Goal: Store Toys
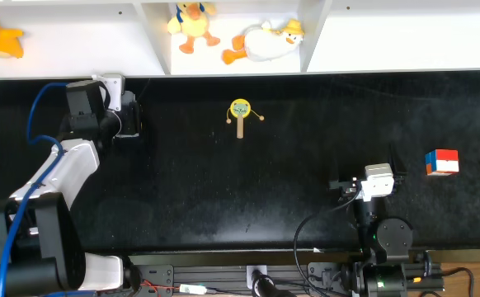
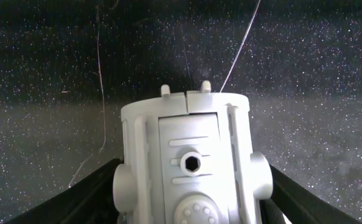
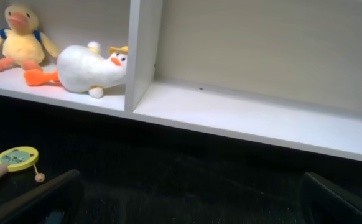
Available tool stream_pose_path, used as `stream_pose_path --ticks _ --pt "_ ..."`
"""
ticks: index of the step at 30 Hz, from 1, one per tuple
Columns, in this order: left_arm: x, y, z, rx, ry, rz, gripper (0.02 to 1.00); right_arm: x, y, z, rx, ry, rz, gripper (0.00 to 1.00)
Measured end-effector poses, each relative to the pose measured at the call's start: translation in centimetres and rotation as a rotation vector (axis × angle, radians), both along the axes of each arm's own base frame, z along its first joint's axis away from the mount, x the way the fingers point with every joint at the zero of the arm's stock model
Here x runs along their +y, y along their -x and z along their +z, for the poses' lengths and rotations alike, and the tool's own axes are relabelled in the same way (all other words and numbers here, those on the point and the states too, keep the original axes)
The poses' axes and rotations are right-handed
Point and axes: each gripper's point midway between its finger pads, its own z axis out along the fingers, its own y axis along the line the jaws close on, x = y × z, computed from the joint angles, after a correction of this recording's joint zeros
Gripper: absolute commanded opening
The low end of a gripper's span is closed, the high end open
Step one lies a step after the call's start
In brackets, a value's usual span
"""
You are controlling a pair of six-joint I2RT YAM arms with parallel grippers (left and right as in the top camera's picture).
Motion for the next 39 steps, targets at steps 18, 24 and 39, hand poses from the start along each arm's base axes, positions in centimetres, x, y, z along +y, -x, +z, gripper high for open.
stream_pose_path --ticks 18,24,39 --pt "-0.07 0.01 0.00 0.000 0.003 -0.002 0.465 0.01 0.00 0.01 0.000 0.000 0.001 0.996" --pt "-0.07 0.00 0.00 0.000 0.003 -0.003 0.428 0.01 0.00 0.01 0.000 0.000 0.001 0.993" --pt "-0.08 0.11 0.10 0.019 0.015 0.010 0.264 0.00 0.00 -0.01 0.000 0.000 0.000 0.996"
